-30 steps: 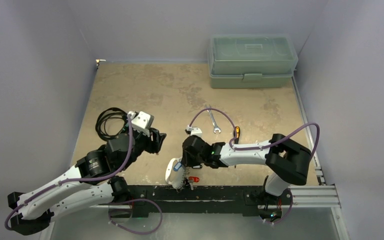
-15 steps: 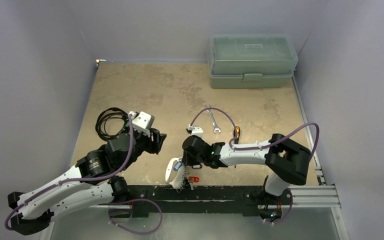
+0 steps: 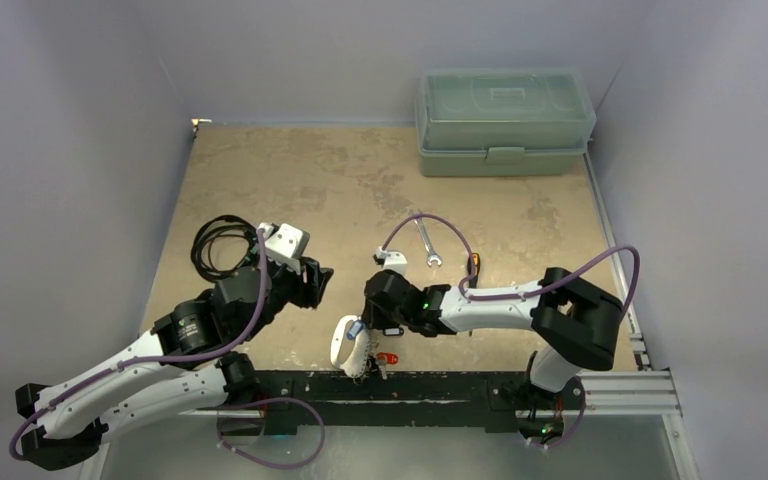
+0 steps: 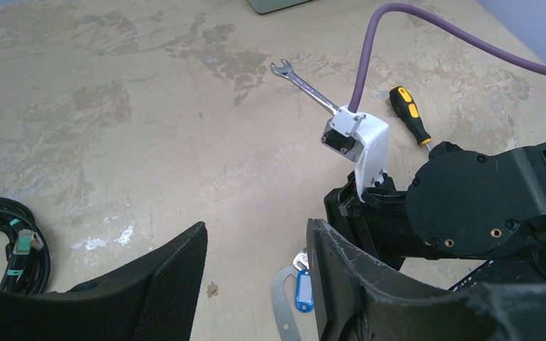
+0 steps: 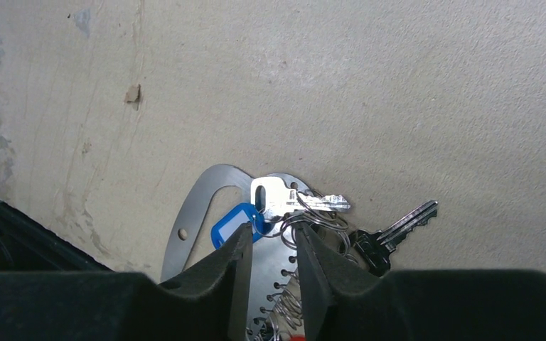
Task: Put the keys on the keyring
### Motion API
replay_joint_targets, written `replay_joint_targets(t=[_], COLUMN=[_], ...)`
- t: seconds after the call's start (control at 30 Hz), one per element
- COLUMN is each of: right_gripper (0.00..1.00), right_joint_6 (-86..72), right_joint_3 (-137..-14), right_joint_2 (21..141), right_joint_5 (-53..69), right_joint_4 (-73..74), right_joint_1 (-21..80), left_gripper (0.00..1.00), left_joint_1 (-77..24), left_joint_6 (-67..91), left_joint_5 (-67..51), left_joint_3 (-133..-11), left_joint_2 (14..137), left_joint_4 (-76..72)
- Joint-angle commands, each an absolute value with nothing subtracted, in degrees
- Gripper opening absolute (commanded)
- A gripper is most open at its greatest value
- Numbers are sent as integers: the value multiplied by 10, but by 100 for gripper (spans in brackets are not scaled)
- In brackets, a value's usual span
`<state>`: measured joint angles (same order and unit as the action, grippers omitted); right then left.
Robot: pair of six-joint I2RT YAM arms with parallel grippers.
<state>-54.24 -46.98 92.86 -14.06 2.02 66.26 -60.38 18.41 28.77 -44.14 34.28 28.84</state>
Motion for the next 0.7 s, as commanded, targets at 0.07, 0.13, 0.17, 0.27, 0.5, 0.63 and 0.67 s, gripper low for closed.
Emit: replay_joint_targets(t=[0.07,0.13,0.17,0.27,0.5,0.63,0.67], right_gripper=[36,36,36,32,24,23,23], right_joint_6=[-562,-564,-565,-571,-580,-584,-585], right_joint_3=[-468,-466,-465,-463,-464,-466,-464], right_joint_2=[903,905,906,911,920,921,920], right_joint_5=[-161,-161,-161,-166,-170,-163,-162], right_joint_4=[2,2,-9,-14,-5,-2,-2], right_joint_1=[661,661,661,661,659,659,659], left_gripper=[53,53,53,53,53,53,53], left_joint_1=[-602,-602,-602,-602,-602,-602,-602], left_joint_6=[186,186,185,186,186,185,184], left_joint_5=[283,283,283,281,278,277,276], left_joint_3=[-447,-447,-446,-446,-446,-446,-446], left_joint_2=[344,343,344,343,342,341,340], left_joint_4=[285,285,285,285,285,285,285])
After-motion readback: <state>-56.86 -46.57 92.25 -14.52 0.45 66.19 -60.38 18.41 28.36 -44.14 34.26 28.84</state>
